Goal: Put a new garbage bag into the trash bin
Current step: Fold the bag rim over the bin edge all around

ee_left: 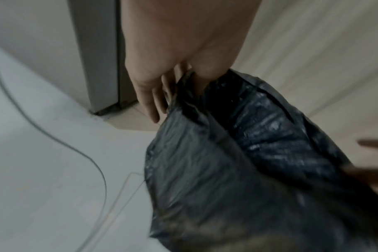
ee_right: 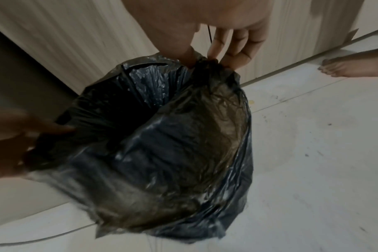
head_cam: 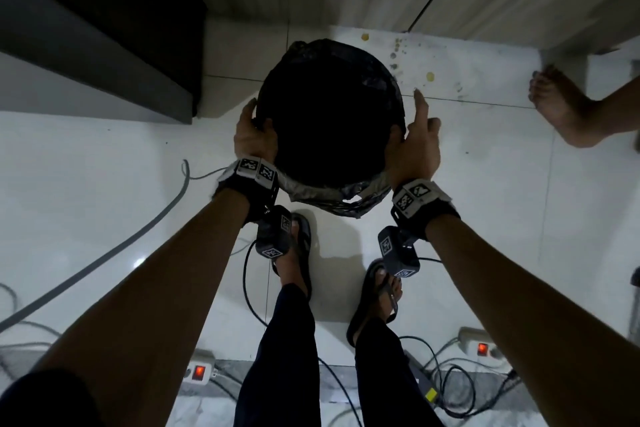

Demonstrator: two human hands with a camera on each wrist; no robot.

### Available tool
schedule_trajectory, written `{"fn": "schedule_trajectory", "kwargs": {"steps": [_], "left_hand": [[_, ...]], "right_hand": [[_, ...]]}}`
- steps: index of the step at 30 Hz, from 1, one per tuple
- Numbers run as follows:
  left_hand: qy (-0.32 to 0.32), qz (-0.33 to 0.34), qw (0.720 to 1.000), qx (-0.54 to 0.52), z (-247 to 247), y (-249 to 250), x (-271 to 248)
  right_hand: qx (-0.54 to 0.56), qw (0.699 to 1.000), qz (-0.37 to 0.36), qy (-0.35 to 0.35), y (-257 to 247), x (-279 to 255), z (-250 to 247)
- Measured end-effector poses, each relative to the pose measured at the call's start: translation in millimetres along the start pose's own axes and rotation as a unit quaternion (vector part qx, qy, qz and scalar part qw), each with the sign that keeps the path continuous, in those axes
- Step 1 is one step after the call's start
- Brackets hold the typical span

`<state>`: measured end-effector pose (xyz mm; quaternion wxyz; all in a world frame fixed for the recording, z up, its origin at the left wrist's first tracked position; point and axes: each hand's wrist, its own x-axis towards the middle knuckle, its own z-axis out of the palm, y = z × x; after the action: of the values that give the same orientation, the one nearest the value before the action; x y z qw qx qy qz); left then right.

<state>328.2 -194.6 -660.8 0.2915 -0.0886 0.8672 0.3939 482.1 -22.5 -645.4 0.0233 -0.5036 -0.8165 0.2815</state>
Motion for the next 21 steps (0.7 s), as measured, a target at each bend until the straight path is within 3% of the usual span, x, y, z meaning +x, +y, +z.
{"fn": "schedule_trajectory", "kwargs": {"steps": [6,11,16,21], "left_hand": [[0.019,0.044,0.997,0.064,6,-8,-46],[0.025,0.023,0.999,0.030,11,-4,-33],[0.001,0.052,0.998,0.026,1,10,-4],[0.040,0.048,0.998,-0.001,-22,25,27]], "right_hand": [[0.039,0.995,0.051,-0.079,-10,-28,15],[0.099,0.988,0.072,-0.090,-17,-1,21],[0.099,0.991,0.027,-0.082,-36,32,12],[0.113,0.988,-0.031,-0.097,-77,65,18]]}}
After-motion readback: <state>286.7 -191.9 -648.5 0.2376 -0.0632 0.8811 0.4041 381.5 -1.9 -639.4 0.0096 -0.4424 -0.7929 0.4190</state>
